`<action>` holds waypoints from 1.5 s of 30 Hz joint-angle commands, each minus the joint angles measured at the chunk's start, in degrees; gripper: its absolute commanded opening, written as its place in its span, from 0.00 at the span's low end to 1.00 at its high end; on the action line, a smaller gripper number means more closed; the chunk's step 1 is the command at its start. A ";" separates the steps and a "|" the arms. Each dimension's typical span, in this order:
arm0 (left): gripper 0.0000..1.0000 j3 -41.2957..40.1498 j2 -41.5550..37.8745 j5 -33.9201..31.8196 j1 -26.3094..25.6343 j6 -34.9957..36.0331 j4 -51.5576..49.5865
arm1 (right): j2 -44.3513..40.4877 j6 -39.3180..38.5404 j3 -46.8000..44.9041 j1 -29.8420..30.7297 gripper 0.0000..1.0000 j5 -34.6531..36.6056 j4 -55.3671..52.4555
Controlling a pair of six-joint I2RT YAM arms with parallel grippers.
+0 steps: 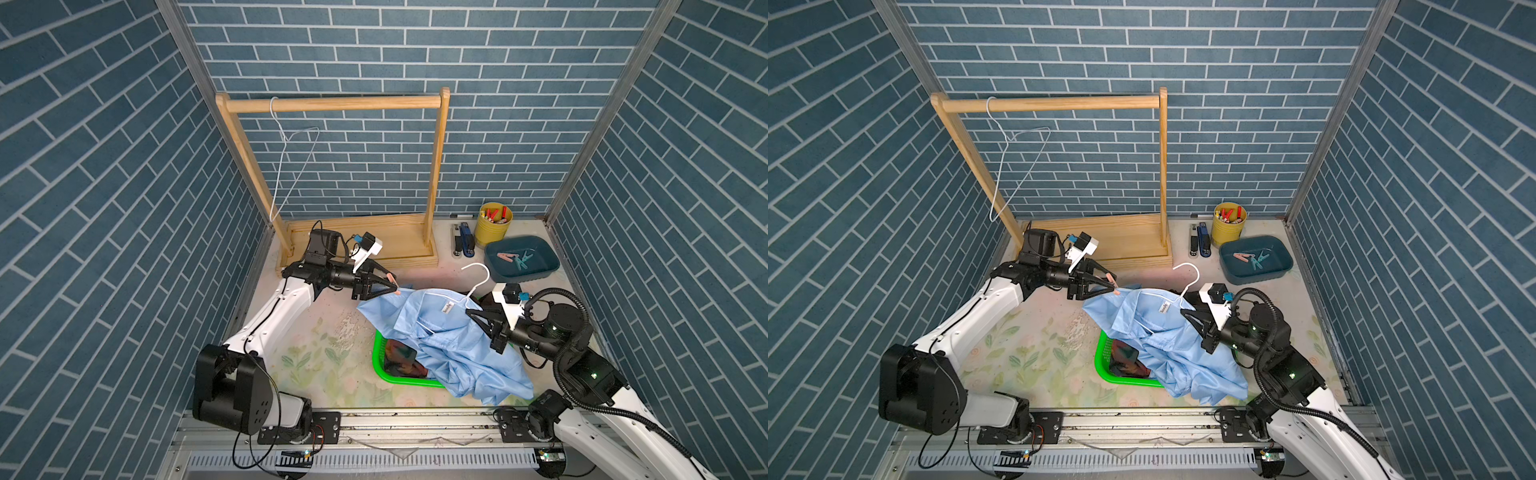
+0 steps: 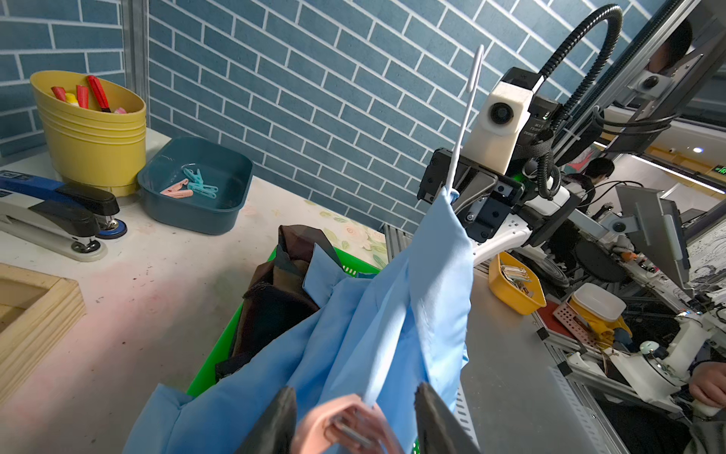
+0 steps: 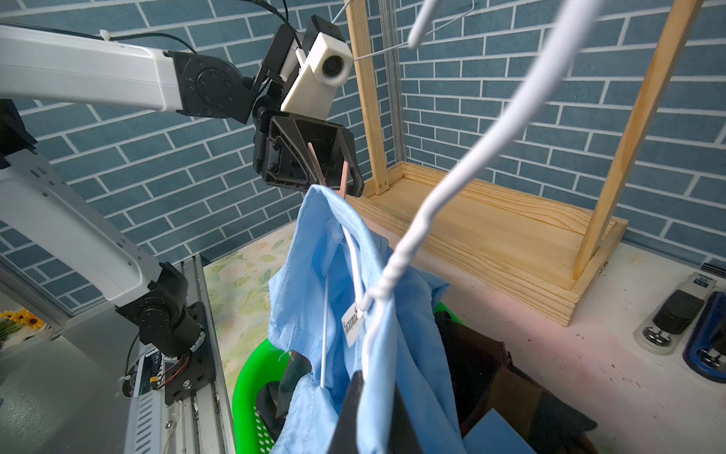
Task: Remove the clothespins securing long-sleeve shirts to the hanger
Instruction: Remove the clamp from the hanger.
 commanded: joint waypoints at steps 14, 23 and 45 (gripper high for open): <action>0.33 1.86 -0.90 0.46 0.48 0.19 -0.49 | 0.09 0.70 -0.55 0.05 0.00 -1.58 3.09; 0.23 2.30 -0.56 0.47 0.39 0.45 -1.35 | 0.07 0.71 -0.59 0.05 0.00 -1.29 3.07; 0.00 3.30 -1.33 -4.88 3.56 -2.83 -0.12 | 0.00 1.24 -1.56 0.06 0.00 -0.77 3.15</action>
